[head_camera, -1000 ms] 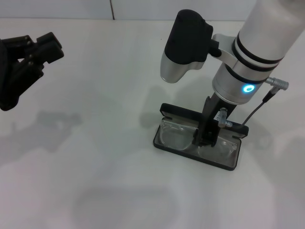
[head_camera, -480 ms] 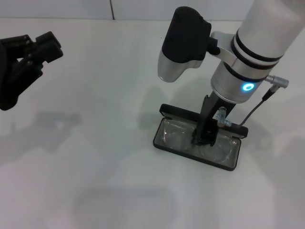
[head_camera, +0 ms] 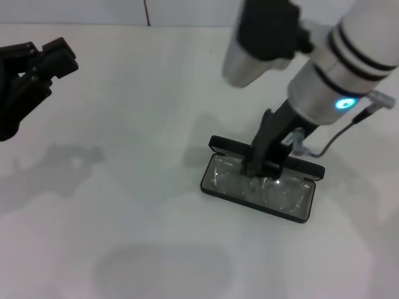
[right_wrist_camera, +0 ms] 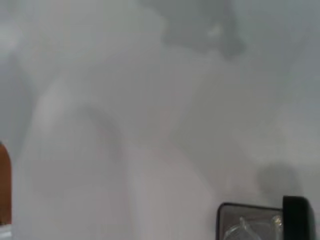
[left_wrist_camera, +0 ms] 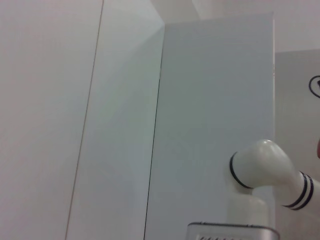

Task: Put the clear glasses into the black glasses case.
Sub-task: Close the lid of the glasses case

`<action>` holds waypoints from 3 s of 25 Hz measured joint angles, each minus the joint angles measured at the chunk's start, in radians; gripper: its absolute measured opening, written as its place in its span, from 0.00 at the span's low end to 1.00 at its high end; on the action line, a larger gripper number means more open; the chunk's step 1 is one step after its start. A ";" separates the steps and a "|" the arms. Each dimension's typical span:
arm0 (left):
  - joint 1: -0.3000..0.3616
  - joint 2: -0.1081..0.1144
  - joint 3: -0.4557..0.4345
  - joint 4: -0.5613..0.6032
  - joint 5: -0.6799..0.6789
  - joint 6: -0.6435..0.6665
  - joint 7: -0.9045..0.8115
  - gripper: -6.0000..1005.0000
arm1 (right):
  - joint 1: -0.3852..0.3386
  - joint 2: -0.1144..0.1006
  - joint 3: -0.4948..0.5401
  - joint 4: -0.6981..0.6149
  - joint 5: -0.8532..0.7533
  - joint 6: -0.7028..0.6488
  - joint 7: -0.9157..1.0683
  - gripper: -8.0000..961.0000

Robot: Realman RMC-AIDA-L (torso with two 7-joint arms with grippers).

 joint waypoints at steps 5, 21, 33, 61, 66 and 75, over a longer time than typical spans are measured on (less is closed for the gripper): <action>-0.013 0.002 0.000 0.000 -0.001 0.000 -0.003 0.13 | -0.175 -0.004 0.162 -0.218 0.043 -0.048 -0.081 0.14; -0.294 -0.056 0.103 -0.035 0.307 -0.157 -0.051 0.19 | -0.538 -0.013 1.050 0.001 0.541 -0.276 -0.475 0.15; -0.484 -0.063 0.468 -0.192 0.412 -0.538 -0.047 0.26 | -0.596 -0.035 1.332 0.373 0.554 -0.339 -0.673 0.16; -0.500 -0.071 0.649 -0.314 0.280 -0.783 0.015 0.25 | -0.598 -0.063 1.367 0.521 0.554 -0.315 -0.742 0.19; -0.500 -0.071 0.666 -0.327 0.278 -0.785 0.020 0.25 | -0.597 -0.063 1.367 0.529 0.554 -0.315 -0.743 0.20; -0.492 -0.072 0.674 -0.332 0.276 -0.785 0.019 0.25 | -0.600 -0.058 1.367 0.531 0.555 -0.334 -0.743 0.21</action>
